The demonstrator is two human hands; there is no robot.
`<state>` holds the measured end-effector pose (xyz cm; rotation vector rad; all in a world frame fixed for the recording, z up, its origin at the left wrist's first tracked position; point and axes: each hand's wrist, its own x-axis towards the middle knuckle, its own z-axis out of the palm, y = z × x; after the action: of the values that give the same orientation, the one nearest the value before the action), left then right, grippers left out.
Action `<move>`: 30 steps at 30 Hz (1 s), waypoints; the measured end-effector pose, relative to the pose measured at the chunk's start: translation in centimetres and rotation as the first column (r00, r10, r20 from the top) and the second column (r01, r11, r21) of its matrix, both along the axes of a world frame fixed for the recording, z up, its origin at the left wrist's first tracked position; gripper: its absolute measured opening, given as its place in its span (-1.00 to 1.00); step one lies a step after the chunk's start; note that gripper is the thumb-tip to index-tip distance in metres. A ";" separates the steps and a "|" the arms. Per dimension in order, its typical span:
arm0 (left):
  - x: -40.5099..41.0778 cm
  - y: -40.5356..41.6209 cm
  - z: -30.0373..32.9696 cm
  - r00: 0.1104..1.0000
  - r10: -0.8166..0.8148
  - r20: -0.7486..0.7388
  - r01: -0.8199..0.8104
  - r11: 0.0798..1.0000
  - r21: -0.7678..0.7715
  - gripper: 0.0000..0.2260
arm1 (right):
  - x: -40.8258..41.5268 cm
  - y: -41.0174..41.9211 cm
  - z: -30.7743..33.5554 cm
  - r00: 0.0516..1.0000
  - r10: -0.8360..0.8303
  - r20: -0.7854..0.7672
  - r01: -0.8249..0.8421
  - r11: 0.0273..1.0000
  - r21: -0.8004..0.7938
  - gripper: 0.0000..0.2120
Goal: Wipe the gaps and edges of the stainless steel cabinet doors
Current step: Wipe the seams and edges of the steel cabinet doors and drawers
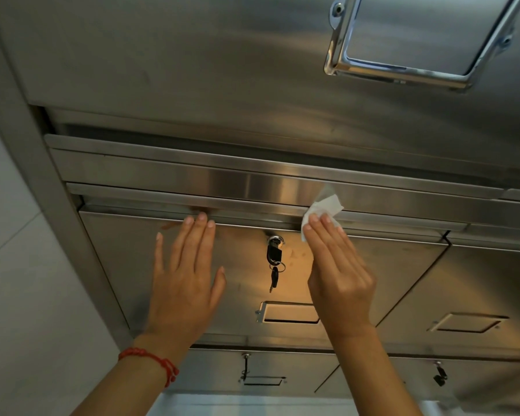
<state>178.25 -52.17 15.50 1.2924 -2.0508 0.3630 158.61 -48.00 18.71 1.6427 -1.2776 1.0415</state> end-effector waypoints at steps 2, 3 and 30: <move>-0.1 0.0 0.0 1.000 0.000 -0.009 0.000 1.000 0.001 -0.46 | 0.2 -0.1 0.0 1.000 0.019 -0.016 -0.019 1.000 0.006 -0.75; -0.1 0.0 0.0 1.000 -0.001 -0.017 0.001 1.000 0.000 -0.47 | 0.0 0.0 0.0 0.999 0.022 -0.029 -0.022 1.000 0.012 -0.77; 1.1 -0.8 0.8 0.987 -0.106 0.121 0.116 0.990 -0.077 -0.48 | -0.8 0.4 0.4 1.000 0.006 -0.021 -0.005 1.000 0.030 -0.79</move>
<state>179.38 -52.94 16.34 1.1244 -2.1703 0.4786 157.84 -47.57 19.16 1.6765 -1.2811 1.0097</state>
